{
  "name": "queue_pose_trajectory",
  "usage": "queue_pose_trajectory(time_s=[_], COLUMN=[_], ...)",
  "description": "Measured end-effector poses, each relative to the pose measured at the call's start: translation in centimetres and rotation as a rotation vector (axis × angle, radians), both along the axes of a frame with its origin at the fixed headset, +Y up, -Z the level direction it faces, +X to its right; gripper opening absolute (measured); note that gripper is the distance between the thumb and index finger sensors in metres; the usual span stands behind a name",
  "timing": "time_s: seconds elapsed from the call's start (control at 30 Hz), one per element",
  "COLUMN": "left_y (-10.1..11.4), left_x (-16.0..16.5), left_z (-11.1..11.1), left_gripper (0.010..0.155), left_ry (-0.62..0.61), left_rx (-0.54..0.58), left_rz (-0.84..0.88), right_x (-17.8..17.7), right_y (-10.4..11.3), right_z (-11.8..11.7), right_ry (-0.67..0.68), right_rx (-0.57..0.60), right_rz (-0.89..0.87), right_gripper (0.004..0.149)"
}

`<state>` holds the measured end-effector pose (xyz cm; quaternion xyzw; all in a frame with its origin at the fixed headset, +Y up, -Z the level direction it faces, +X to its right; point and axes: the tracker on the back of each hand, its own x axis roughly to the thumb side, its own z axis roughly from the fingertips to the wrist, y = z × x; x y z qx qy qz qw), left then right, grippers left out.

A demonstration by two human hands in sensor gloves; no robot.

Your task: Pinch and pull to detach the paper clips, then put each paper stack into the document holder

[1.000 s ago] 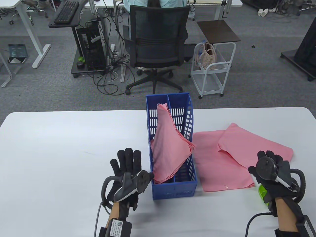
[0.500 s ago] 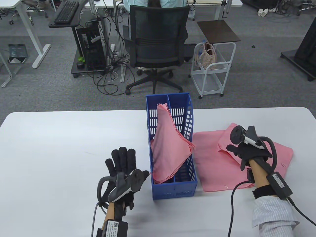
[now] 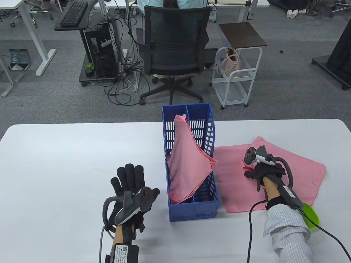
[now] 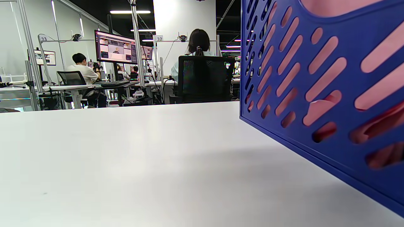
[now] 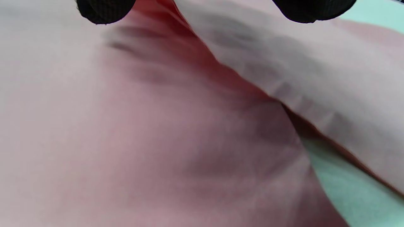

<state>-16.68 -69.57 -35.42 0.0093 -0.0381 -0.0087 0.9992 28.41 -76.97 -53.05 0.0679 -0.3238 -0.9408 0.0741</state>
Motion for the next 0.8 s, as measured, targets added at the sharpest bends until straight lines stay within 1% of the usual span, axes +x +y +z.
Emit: queue_pose_trajectory(time_s=[0.1, 0.17, 0.27, 0.53, 0.7, 0.8], left_y=[-0.1, -0.2, -0.3, -0.3, -0.3, -0.2], left_x=[0.1, 0.1, 0.2, 0.3, 0.3, 0.2], left_z=[-0.1, -0.1, -0.1, -0.1, -0.1, -0.1], left_gripper=[0.094, 0.094, 0.094, 0.094, 0.094, 0.093], left_ry=[-0.003, -0.005, -0.006, -0.008, -0.011, -0.017], left_rx=[-0.005, -0.010, -0.015, -0.018, -0.014, -0.012], left_rz=[0.002, -0.006, -0.018, -0.029, -0.028, -0.014], right_x=[0.3, 0.4, 0.5, 0.4, 0.6, 0.7], right_y=[-0.9, -1.1, -1.3, -1.2, -0.1, 1.5], right_z=[0.1, 0.2, 0.3, 0.4, 0.7, 1.1], right_ry=[-0.006, -0.011, -0.006, 0.014, 0.015, 0.019], right_rx=[-0.009, -0.011, -0.002, 0.012, 0.048, 0.137], right_rz=[0.001, -0.025, -0.012, 0.068, 0.081, 0.065], right_gripper=[0.096, 0.092, 0.087, 0.065, 0.059, 0.057])
